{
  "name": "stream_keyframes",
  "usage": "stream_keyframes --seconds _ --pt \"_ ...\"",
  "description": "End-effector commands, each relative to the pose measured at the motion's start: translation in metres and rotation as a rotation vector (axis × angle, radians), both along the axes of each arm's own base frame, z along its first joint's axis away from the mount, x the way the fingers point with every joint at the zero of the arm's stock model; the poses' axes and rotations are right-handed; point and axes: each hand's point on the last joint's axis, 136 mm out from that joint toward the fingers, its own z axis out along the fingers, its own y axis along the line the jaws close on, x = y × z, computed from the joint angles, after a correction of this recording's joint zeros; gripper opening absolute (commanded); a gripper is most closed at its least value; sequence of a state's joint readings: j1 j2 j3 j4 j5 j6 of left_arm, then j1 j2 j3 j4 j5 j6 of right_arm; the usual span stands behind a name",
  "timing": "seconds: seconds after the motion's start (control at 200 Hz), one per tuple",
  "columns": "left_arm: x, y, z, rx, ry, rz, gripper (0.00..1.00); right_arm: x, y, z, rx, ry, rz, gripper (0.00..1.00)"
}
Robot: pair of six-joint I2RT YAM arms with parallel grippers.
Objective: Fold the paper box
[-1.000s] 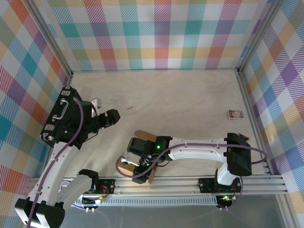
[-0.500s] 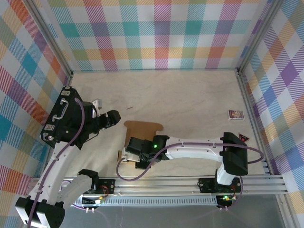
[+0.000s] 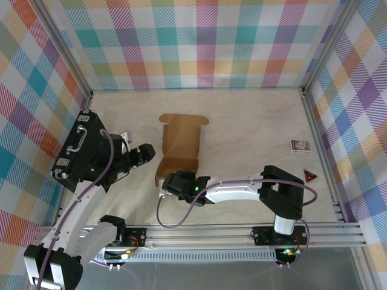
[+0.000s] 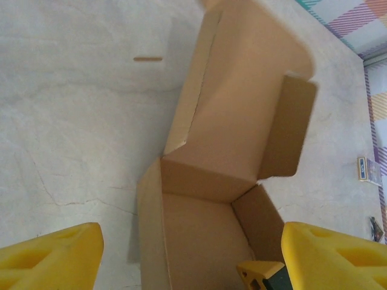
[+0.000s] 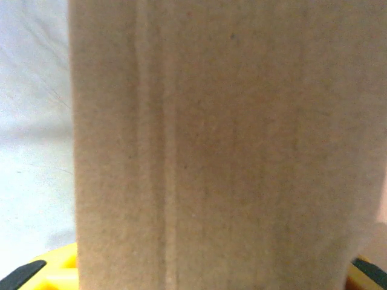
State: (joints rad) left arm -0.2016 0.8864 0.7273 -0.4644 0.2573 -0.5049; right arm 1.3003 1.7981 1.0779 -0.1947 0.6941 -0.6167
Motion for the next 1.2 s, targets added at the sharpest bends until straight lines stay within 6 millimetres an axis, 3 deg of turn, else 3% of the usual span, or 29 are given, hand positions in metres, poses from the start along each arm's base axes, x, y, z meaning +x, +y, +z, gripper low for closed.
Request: stream_keyframes --seconds 0.0,0.19,0.49,0.66,0.87,1.195 --pt "0.005 0.001 -0.005 -0.051 -0.023 0.03 0.77 0.006 -0.004 -0.019 -0.047 -0.126 0.011 0.44" --pt "0.002 0.002 -0.017 -0.052 -0.028 0.034 0.76 0.002 -0.013 -0.044 -0.064 -0.116 -0.018 0.55" --pt "-0.012 -0.006 -0.016 -0.093 -0.085 -0.02 0.76 -0.001 -0.009 -0.035 0.021 -0.095 -0.05 0.74" --pt "-0.019 -0.005 -0.004 -0.091 -0.148 -0.033 0.76 -0.008 -0.002 -0.018 0.124 -0.04 -0.054 0.78" --pt "-0.021 -0.01 -0.01 -0.114 -0.121 -0.058 0.71 -0.014 -0.004 -0.026 0.141 0.006 -0.058 0.78" --pt "-0.025 -0.012 -0.02 -0.119 -0.098 -0.072 0.7 -0.056 -0.005 -0.029 0.246 0.252 0.028 0.84"
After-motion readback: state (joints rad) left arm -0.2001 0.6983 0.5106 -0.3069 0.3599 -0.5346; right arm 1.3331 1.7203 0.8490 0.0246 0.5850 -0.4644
